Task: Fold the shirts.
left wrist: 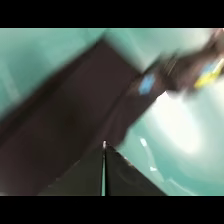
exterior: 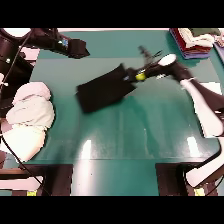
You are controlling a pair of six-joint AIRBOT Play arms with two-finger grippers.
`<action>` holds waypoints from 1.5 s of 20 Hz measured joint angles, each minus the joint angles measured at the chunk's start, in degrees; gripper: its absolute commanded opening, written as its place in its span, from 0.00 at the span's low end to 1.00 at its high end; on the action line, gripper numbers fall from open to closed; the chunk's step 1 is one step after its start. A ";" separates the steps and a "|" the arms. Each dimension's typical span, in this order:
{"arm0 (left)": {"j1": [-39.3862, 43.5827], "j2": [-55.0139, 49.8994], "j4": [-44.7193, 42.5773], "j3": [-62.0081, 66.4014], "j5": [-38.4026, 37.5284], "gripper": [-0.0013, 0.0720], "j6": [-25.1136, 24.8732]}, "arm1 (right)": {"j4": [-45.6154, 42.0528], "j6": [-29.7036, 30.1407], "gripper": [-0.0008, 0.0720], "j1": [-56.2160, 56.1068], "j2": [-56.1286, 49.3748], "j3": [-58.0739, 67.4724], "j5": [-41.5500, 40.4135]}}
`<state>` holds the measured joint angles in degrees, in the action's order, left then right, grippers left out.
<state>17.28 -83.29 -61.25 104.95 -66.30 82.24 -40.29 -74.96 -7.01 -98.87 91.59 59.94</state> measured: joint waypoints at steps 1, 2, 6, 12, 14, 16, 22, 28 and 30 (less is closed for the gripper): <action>0.76 0.00 -0.13 0.00 0.28 0.05 -0.02 | -1.70 -0.48 0.04 4.11 2.21 0.13 0.76; 1.46 0.00 -0.17 0.00 0.57 0.05 -0.07 | -3.41 -0.94 0.04 8.11 4.15 0.20 1.38; 3.04 0.00 -0.13 0.00 2.49 0.05 -0.13 | -8.09 -2.40 0.04 25.11 10.32 0.37 3.10; 3.48 0.00 0.00 0.00 3.91 0.05 0.04 | -9.90 -3.48 0.04 44.11 13.53 0.42 4.59; 3.52 0.00 0.00 0.00 4.13 0.05 0.17 | -10.14 -3.82 0.04 47.08 13.99 0.42 4.94; 3.52 0.00 0.00 0.00 4.17 0.05 0.20 | -10.14 -3.91 0.04 48.61 15.10 0.42 5.05; 3.52 0.00 0.00 0.00 4.09 0.05 0.24 | -10.32 -4.04 0.04 50.56 21.33 0.42 6.05; 3.52 0.00 -0.04 0.00 3.58 0.05 0.22 | -10.80 -4.07 0.04 54.60 26.16 -2.62 11.50; 3.52 -0.02 -0.07 0.00 3.06 0.05 0.17 | -10.95 -4.11 0.04 56.54 28.28 -6.67 12.37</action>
<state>20.80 -83.31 -61.32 104.95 -63.24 82.41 -51.24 -79.07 49.54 -70.59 84.93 72.31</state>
